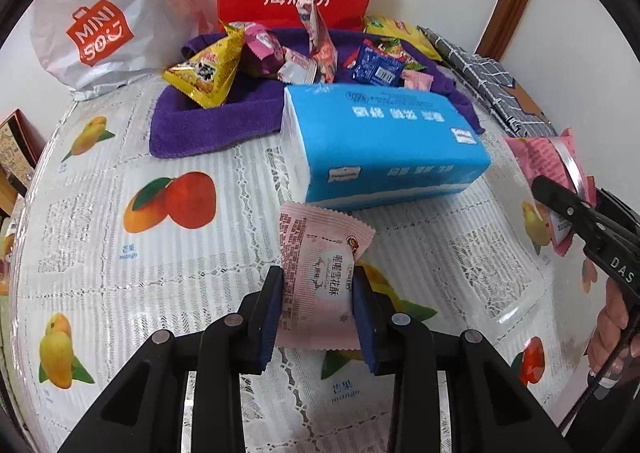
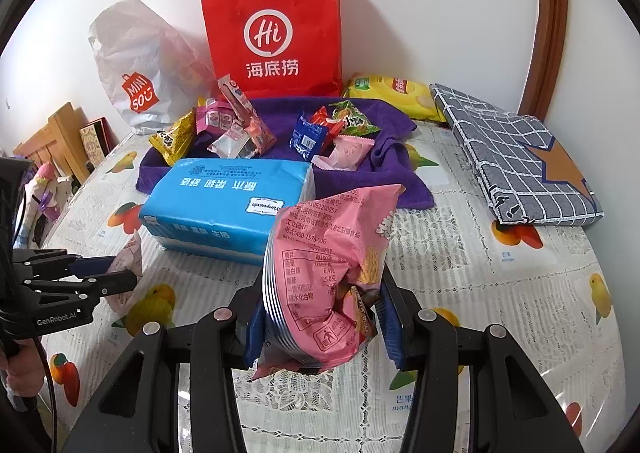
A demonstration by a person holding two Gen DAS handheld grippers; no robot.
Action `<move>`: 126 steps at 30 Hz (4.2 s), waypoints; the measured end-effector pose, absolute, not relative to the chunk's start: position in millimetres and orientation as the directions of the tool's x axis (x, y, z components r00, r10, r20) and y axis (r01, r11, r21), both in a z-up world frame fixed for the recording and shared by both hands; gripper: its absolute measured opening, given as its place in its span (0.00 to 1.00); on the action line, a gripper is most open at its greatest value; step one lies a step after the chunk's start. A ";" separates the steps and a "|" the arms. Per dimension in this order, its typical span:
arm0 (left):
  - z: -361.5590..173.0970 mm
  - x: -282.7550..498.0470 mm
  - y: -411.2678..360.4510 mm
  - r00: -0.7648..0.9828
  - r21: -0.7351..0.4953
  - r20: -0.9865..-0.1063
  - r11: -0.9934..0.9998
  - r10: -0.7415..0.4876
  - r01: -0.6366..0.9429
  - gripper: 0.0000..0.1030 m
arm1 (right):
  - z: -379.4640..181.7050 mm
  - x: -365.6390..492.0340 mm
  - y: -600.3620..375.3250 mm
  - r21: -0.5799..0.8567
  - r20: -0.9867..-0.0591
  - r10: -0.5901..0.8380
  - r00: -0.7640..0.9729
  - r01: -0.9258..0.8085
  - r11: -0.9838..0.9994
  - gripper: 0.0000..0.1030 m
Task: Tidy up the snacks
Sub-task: 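Carry the pink chip bag and pink candy packet up over the purple towel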
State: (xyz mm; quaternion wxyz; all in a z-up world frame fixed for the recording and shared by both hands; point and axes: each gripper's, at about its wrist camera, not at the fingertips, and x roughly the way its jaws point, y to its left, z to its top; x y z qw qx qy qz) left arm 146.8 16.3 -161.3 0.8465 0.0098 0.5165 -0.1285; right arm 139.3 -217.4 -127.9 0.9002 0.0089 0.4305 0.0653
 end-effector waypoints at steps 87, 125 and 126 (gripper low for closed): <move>-54.0 284.6 22.6 0.595 -0.098 -0.781 0.978 -0.192 0.186 0.31 | -46.8 299.1 -200.9 0.100 -0.683 0.149 0.715 -0.110 0.989 0.45; -60.2 352.1 10.2 0.595 -0.141 -0.768 0.969 -0.238 0.205 0.31 | -63.7 363.7 -210.8 0.100 -0.677 0.127 0.725 -0.080 0.992 0.45; -62.5 353.7 9.5 0.592 -0.143 -0.769 0.968 -0.239 0.205 0.31 | -68.0 366.0 -210.8 0.100 -0.684 0.127 0.719 -0.080 0.992 0.45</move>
